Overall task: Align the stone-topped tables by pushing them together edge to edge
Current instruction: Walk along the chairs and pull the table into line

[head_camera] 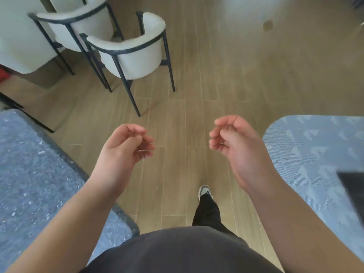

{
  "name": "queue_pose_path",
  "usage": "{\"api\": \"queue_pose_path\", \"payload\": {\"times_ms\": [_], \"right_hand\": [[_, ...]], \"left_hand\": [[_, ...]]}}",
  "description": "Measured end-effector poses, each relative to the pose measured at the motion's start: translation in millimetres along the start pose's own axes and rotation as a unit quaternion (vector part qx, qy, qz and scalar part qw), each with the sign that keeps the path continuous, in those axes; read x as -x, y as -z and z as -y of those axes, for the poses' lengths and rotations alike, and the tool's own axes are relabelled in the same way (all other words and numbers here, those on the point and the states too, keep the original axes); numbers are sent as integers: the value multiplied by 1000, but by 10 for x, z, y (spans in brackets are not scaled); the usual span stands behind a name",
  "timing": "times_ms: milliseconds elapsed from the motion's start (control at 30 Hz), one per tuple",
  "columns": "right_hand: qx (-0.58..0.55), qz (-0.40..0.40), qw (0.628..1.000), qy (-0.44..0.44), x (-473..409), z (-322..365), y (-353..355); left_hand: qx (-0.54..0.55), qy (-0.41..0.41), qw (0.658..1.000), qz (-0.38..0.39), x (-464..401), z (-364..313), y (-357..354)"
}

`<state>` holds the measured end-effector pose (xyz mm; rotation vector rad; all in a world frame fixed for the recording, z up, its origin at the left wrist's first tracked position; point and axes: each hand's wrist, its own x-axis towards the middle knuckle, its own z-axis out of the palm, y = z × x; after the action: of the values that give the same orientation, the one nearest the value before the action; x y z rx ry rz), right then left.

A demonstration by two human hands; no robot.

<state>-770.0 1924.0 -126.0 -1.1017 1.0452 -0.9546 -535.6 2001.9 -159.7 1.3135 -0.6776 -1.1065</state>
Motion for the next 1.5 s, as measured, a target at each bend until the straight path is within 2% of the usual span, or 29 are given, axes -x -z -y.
{"api": "queue_pose_path", "payload": {"times_ms": [300,400,600,800,1133,1500], "right_hand": [[48,128,991,-9,-1597,478,190],[44,169,985,-18,-2015,598,23],[55,254,965,-46,-2556,567,-667],[95,317,942,-47,-3150,472,-1788],[92,419,902,-41,-4011,375,-4315],[106,498,860,-32,-4980,210,-6123]], "left_hand": [[-12,-53,994,-95,-1029,-301,-656],[-36,-73,987,-137,-1214,-435,-649],[-2,-88,970,-228,-1466,-549,-304],[22,-101,945,-312,-1885,-644,590],[44,-113,909,-398,-2720,-1316,2573],[35,-104,875,-472,-3702,-1772,3852]]}}
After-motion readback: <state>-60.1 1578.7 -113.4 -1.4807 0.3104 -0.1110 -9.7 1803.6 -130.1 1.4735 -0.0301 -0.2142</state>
